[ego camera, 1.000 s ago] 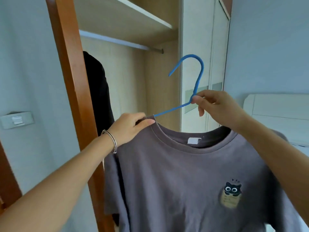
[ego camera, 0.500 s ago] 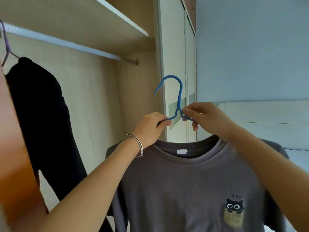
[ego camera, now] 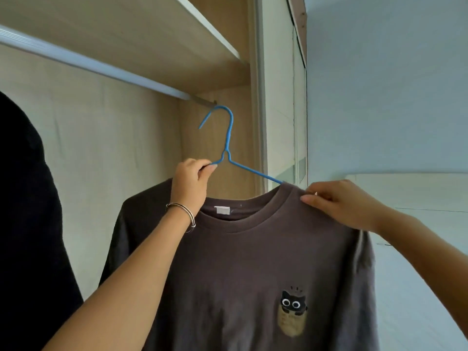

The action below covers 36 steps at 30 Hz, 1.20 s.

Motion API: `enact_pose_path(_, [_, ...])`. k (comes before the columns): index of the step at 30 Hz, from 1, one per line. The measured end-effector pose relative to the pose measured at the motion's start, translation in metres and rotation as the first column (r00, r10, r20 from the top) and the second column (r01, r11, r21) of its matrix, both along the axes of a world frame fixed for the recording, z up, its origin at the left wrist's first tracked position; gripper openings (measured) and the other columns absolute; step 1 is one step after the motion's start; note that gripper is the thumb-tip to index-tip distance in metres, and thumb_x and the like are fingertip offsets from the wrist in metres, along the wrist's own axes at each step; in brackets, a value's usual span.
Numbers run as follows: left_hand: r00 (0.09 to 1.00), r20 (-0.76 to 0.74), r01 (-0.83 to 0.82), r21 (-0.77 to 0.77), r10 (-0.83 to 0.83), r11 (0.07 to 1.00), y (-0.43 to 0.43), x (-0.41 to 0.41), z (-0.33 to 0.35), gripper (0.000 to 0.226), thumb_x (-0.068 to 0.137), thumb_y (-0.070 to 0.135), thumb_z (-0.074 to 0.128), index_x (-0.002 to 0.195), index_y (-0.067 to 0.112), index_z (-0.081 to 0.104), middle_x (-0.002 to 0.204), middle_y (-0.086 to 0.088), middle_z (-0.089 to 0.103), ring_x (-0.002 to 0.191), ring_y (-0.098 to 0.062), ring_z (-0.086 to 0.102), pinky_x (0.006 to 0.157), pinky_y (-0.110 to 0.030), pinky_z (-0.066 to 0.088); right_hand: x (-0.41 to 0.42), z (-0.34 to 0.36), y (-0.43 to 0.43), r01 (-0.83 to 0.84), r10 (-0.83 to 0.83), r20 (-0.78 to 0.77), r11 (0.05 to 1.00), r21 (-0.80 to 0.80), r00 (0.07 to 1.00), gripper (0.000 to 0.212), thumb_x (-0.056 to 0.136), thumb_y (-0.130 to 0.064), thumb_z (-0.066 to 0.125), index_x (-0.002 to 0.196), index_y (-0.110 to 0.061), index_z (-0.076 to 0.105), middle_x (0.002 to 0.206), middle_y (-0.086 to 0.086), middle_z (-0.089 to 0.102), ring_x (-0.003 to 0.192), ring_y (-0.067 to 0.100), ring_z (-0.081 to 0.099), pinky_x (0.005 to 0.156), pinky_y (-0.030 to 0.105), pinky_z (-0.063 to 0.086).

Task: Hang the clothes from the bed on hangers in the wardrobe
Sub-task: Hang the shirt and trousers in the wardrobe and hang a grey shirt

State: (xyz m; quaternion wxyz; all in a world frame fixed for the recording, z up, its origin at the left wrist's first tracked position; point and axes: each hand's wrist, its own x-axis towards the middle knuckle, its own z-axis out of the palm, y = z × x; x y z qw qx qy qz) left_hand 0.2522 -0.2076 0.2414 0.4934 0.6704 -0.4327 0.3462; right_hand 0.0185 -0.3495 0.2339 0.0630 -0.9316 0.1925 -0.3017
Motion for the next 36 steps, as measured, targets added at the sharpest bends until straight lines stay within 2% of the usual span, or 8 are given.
enact_pose_path(4, [0.970,-0.089,-0.238,-0.129,0.228,0.963,-0.032,0.038,0.004,0.020,0.086,0.017,0.059,0.100,0.004,0.064,0.106,-0.014,0.059,0.101,-0.029,0.050,0.083,-0.020,0.028,0.066,-0.006,-0.034,-0.046,0.054,0.196,0.998,-0.049,0.979,0.024,0.092,-0.032,0.050,0.092,-0.019,0.070,0.079,0.001,0.069,0.079,0.020,0.061,0.076,0.033,0.048])
enact_pose_path(7, [0.928,-0.372,-0.113,-0.251,0.012,0.961,-0.060,0.052,0.018,0.019,0.093,0.024,0.046,0.088,0.008,0.055,0.091,-0.009,0.056,0.082,-0.020,0.050,0.066,-0.020,0.033,0.112,0.004,-0.067,-0.113,0.116,0.234,0.993,-0.027,0.965,0.023,0.092,-0.032,0.051,0.086,-0.022,0.071,0.070,-0.003,0.063,0.074,0.019,0.060,0.070,0.031,0.046])
enact_pose_path(10, [0.775,-0.573,0.162,-0.225,-0.265,0.961,-0.105,0.059,0.035,0.034,0.094,0.040,0.038,0.078,0.015,0.053,0.078,0.000,0.060,0.072,-0.015,0.057,0.064,-0.026,0.045,0.158,0.030,-0.098,-0.178,0.177,0.278,0.984,-0.022,0.944,0.027,0.090,-0.035,0.052,0.082,-0.017,0.070,0.071,0.001,0.067,0.076,0.022,0.061,0.071,0.034,0.049])
enact_pose_path(13, [0.817,-0.506,0.141,-0.291,-0.277,0.946,-0.145,0.078,0.058,0.012,0.090,0.027,0.054,0.080,0.019,0.052,0.076,0.004,0.061,0.082,-0.016,0.062,0.083,-0.033,0.051,0.199,0.060,-0.118,-0.231,0.242,0.322,0.970,-0.074,0.915,0.030,0.090,-0.038,0.052,0.083,-0.014,0.070,0.078,0.003,0.070,0.079,0.022,0.061,0.073,0.035,0.050])
enact_pose_path(18, [0.819,-0.508,0.067,-0.375,-0.266,0.925,-0.173,0.119,0.103,0.017,0.091,0.015,0.053,0.074,0.010,0.057,0.064,0.001,0.055,0.059,-0.005,0.052,0.055,-0.012,0.043,0.250,0.096,-0.143,-0.398,0.396,0.299,0.916,-0.056,0.868,0.026,0.093,-0.029,0.049,0.094,-0.014,0.070,0.089,0.001,0.069,0.082,0.015,0.058,0.070,0.023,0.037])
enact_pose_path(23, [0.821,-0.512,0.045,-0.386,-0.255,0.921,-0.193,0.163,0.137,0.031,0.090,0.013,0.053,0.059,0.014,0.052,0.061,-0.001,0.054,0.059,-0.010,0.052,0.058,-0.022,0.041,0.290,0.117,-0.159,-0.520,0.516,0.221,0.853,-0.046,0.827,0.030,0.097,-0.024,0.041,0.120,-0.020,0.060,0.112,-0.002,0.066,0.102,0.016,0.060,0.084,0.023,0.043])
enact_pose_path(29, [0.810,-0.502,0.084,-0.409,-0.301,0.909,-0.213,0.218,0.183,0.024,0.088,0.016,0.056,0.064,0.013,0.056,0.086,-0.013,0.061,0.082,-0.022,0.058,0.057,-0.026,0.037,0.337,0.154,-0.168,-0.422,0.426,0.370,0.901,-0.096,0.826,0.029,0.096,-0.023,0.042,0.114,-0.017,0.064,0.112,0.004,0.068,0.106,0.023,0.059,0.091,0.032,0.046])
enact_pose_path(36, [0.677,-0.592,0.162,-0.460,-0.437,0.873,-0.218,0.262,0.188,0.016,0.091,0.008,0.051,0.075,0.009,0.050,0.053,0.001,0.061,0.027,0.002,0.053,0.027,-0.008,0.034,0.382,0.173,-0.179,-0.283,0.313,0.261,0.948,-0.146,0.913,0.027,0.095,-0.032,0.041,0.109,-0.026,0.064,0.108,0.004,0.067,0.100,0.027,0.060,0.087,0.042,0.051])
